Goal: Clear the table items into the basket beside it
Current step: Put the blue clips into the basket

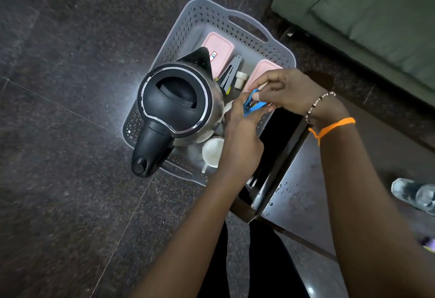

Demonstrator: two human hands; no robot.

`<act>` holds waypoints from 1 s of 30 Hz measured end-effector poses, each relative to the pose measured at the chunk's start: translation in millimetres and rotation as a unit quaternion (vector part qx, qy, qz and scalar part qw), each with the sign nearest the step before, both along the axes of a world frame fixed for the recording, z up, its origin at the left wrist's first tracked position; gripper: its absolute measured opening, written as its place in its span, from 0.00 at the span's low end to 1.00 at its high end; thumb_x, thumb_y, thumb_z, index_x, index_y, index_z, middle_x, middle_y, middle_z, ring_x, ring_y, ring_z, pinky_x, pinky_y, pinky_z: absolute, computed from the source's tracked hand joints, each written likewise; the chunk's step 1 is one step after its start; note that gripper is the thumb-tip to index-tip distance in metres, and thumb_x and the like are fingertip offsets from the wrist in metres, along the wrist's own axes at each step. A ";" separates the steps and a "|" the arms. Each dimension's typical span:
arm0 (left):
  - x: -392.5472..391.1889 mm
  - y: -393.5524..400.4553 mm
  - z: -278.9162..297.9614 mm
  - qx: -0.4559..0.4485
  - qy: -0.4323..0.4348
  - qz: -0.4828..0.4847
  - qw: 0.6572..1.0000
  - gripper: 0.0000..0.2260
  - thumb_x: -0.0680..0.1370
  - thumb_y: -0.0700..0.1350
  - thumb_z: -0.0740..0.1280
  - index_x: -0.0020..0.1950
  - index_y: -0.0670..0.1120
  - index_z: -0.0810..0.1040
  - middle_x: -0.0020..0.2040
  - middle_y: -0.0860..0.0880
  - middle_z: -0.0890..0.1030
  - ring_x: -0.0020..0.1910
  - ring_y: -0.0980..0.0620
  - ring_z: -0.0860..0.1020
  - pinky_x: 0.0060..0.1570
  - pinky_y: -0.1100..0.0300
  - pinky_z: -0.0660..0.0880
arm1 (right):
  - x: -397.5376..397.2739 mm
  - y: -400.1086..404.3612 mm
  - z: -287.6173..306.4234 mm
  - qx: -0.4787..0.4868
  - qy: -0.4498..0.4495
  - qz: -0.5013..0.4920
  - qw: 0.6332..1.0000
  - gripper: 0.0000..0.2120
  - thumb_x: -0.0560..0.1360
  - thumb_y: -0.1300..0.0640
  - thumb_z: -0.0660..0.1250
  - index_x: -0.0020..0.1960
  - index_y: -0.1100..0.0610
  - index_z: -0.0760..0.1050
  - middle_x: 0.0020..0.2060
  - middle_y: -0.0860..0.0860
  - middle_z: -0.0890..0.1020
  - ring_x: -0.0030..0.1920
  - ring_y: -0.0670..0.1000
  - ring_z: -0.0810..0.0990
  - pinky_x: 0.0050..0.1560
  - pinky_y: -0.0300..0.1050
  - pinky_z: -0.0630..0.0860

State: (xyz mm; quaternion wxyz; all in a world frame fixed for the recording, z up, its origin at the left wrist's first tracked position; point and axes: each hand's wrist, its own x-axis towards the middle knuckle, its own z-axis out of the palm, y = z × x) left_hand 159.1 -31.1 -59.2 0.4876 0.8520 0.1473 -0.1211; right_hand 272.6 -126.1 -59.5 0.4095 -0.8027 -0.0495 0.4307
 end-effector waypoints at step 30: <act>-0.2 -11.2 -3.4 -0.032 -0.056 0.117 0.991 0.16 0.70 0.33 0.59 0.55 0.43 0.77 0.54 0.44 0.76 0.53 0.47 0.76 0.59 0.51 0.73 | 10.8 -6.8 -1.5 -0.092 -0.248 -0.062 0.962 0.16 0.70 0.69 0.61 0.51 0.58 0.81 0.43 0.52 0.84 0.41 0.37 0.81 0.42 0.20 0.67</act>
